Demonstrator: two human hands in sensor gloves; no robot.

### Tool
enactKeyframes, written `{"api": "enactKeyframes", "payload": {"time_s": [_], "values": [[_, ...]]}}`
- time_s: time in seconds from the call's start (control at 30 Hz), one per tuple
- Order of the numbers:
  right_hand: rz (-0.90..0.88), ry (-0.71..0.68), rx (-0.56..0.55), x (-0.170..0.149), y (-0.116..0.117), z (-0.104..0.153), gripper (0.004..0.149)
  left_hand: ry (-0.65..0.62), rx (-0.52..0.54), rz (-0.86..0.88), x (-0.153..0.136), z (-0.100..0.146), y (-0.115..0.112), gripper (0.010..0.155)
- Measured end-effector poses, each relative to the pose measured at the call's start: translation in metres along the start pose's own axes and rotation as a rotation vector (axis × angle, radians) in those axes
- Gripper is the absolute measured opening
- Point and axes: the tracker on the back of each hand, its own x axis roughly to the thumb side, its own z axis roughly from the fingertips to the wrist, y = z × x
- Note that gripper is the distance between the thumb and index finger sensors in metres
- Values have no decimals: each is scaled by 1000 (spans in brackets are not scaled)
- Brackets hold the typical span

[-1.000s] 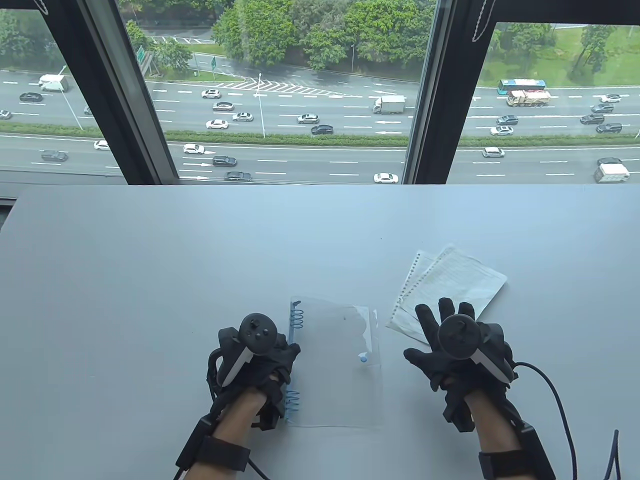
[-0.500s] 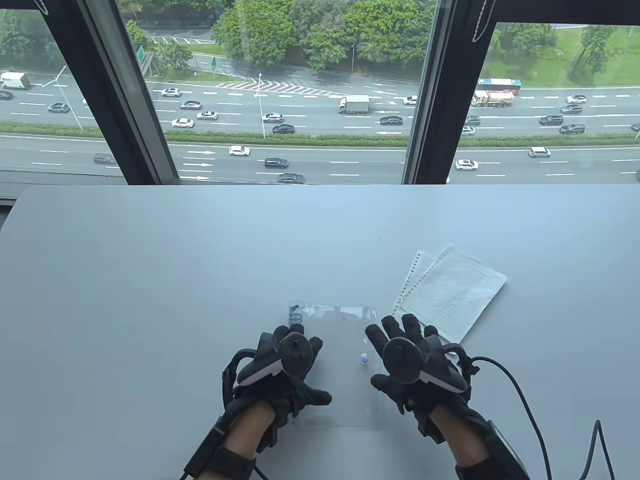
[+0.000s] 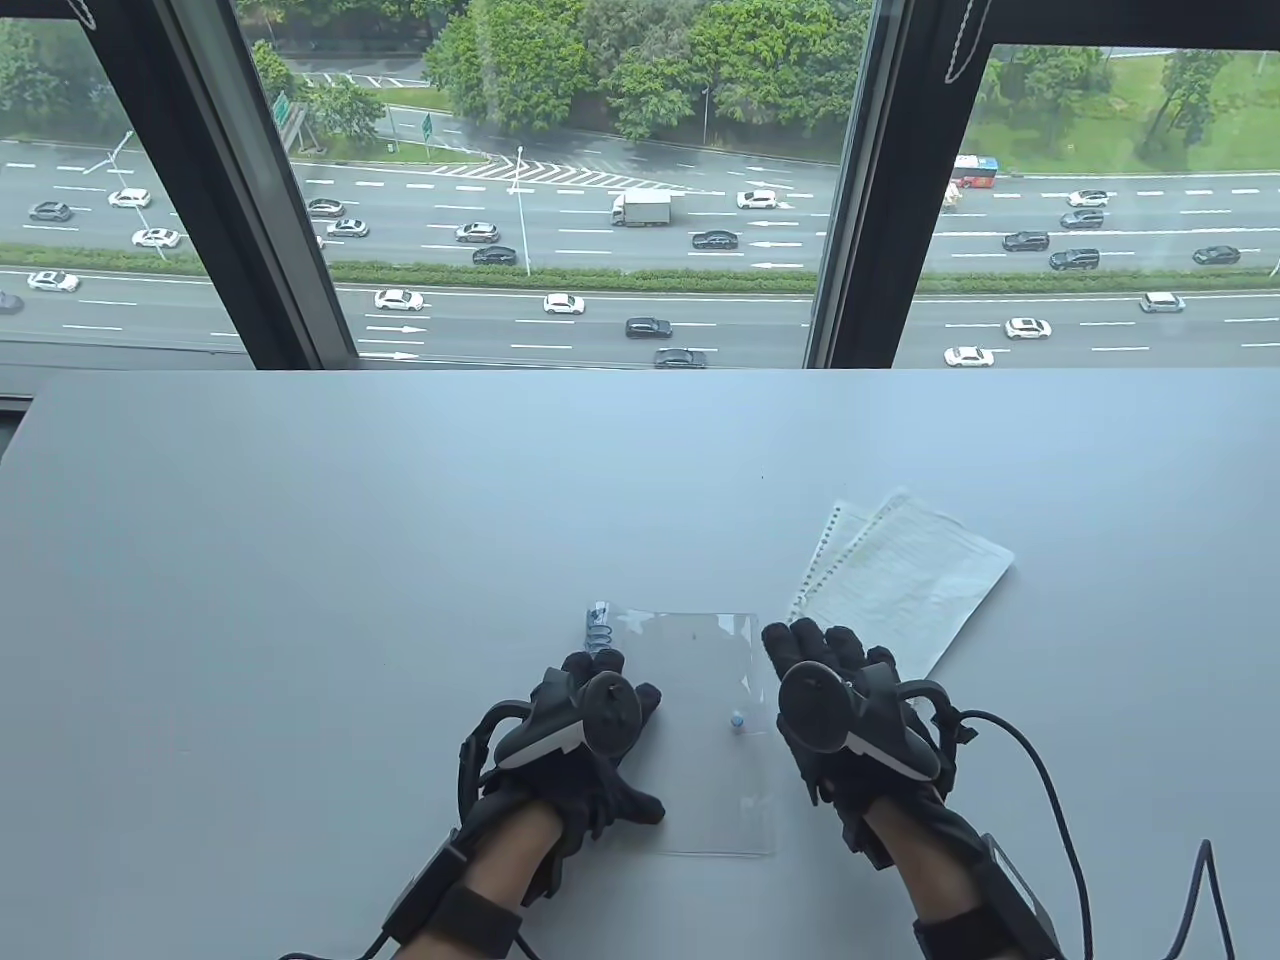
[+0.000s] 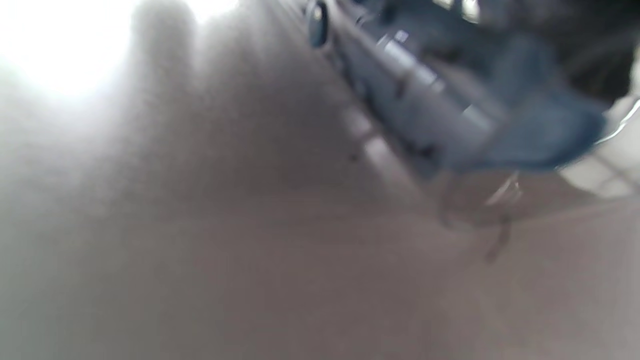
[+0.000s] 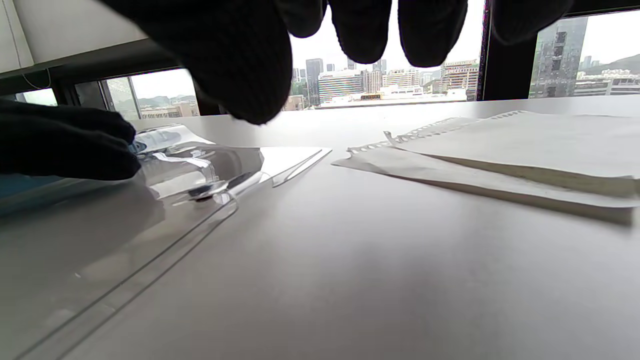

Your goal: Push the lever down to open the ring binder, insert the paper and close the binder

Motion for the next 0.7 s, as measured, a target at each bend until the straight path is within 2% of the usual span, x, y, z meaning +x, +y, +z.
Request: {"api": "enactKeyframes", "payload": {"time_s": [0.13, 0.33, 0.57, 0.7], "values": [[30, -24, -1, 4, 4, 1, 83, -12, -9, 16, 0, -1, -1, 103], [94, -139, -23, 40, 14, -1, 78, 14, -27, 21, 4, 0, -4, 103], [158, -171, 131, 54, 33, -7, 71, 11, -31, 44, 6, 0, -7, 102], [114, -169, 161, 51, 35, -10, 71, 7, -26, 53, 5, -1, -8, 99]]}}
